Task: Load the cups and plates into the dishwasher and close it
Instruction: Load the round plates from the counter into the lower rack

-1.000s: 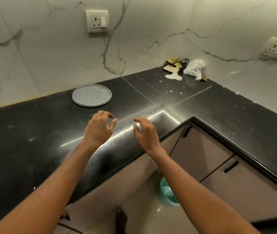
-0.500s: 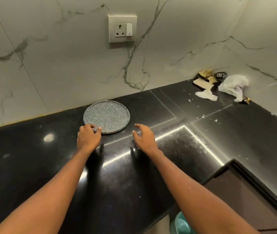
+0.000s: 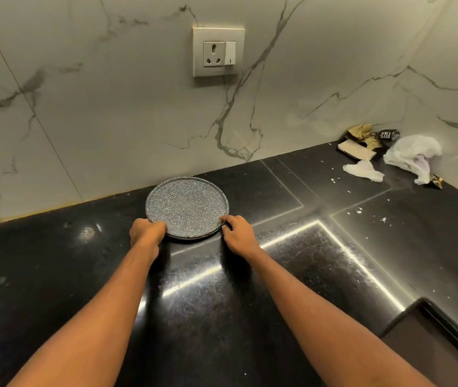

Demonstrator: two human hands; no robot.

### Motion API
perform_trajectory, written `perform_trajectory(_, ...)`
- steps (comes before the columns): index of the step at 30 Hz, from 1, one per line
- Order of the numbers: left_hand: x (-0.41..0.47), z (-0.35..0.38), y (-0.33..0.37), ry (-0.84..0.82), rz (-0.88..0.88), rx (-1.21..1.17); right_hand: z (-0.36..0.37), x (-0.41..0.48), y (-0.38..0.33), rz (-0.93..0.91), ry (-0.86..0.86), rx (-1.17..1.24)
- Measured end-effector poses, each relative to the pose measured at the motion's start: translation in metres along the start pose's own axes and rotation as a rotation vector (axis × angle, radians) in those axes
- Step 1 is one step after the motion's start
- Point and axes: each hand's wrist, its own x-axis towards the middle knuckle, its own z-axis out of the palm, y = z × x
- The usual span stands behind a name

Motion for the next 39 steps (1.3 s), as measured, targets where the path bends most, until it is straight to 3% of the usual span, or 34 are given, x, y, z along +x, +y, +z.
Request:
perform_trajectory(5,-0.016,-0.002,0.009,-0.257,-0.074,-0.404,-0.006,-0.010,-0.001,0.013,0.010,0.046)
perform_trajectory(8,-0.038,-0.004,0.014,-0.309,-0.069,-0.480,-0.013,-0.022,0.000,0.071,0.052,0.102)
perform_trajectory(13,-0.084,-0.026,0.007,-0.381,0.037,-0.402,-0.024,-0.065,0.001,0.233,0.198,0.378)
perform_trajectory(21,-0.179,-0.081,-0.035,-0.534,0.073,-0.408,-0.036,-0.183,-0.004,0.349,0.490,0.511)
perform_trajectory(27,-0.249,-0.110,-0.078,-0.651,0.195,-0.330,-0.035,-0.299,-0.003,0.417,0.645,0.461)
perform_trajectory(39,-0.387,-0.122,-0.127,-0.852,0.386,-0.196,-0.045,-0.488,0.036,0.546,0.761,0.452)
